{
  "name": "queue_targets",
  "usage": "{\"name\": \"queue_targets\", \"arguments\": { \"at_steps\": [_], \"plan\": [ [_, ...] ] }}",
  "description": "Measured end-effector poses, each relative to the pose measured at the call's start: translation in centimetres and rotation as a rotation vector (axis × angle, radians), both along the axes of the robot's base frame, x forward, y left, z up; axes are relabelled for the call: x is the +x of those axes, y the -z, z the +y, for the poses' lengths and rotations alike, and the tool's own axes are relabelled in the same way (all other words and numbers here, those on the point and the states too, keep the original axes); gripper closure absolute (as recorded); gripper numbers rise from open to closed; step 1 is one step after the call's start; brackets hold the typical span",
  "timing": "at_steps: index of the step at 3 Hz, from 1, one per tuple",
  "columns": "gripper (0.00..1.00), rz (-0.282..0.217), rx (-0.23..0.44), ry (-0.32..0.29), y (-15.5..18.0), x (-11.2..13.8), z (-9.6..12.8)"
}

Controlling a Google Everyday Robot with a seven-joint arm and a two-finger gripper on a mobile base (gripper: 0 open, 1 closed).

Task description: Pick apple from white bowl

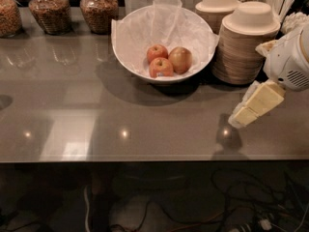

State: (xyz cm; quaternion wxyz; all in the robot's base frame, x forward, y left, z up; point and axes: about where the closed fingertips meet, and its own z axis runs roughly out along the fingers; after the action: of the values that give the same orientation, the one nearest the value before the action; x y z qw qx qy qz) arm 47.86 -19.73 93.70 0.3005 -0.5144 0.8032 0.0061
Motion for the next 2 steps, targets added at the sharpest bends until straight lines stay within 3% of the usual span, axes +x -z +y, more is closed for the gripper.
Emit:
{"name": "queue_targets", "arguments": {
  "at_steps": [1,2],
  "plan": [
    [0.0,-0.124,0.061,0.023,-0.2,3.8,0.5],
    [0.0,-0.245,0.1,0.005,-1.1,8.3,1.3]
  ]
}}
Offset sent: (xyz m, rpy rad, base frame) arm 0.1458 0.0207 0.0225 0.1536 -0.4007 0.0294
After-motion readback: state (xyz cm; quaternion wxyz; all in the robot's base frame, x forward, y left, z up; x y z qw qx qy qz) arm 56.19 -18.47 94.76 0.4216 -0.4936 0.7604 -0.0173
